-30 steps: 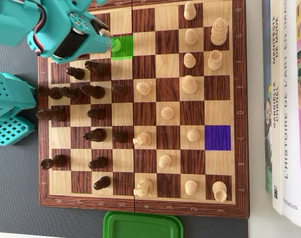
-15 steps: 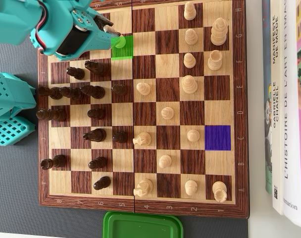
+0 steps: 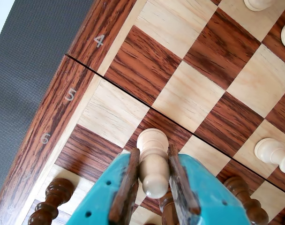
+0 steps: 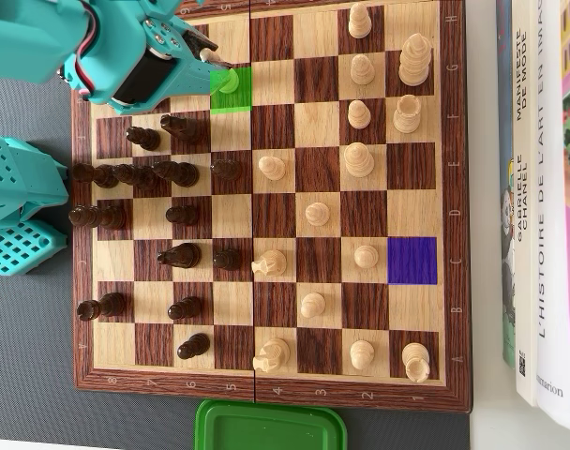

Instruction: Play chess

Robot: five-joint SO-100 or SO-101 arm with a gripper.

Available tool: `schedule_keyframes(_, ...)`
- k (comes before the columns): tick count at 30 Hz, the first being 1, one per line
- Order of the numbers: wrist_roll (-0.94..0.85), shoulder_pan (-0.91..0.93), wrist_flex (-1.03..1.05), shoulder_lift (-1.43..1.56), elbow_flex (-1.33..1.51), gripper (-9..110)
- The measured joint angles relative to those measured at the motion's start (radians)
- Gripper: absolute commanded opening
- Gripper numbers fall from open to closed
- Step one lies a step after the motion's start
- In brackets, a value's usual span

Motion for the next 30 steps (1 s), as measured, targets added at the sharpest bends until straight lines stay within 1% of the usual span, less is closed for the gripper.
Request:
schedule_keyframes(10, 0.000, 0.015, 0.000, 0.000, 0.000, 3)
schedule_keyframes(14, 0.000, 0.017, -0.002, 0.000, 0.000, 8)
schedule_keyframes(21, 0.000, 0.017, -0.003, 0.000, 0.000, 10)
schedule_keyframes(26, 0.000, 0.017, -0.003, -0.003, 0.002, 19)
schedule_keyframes(30, 0.000, 0.017, -0.003, -0.003, 0.002, 19)
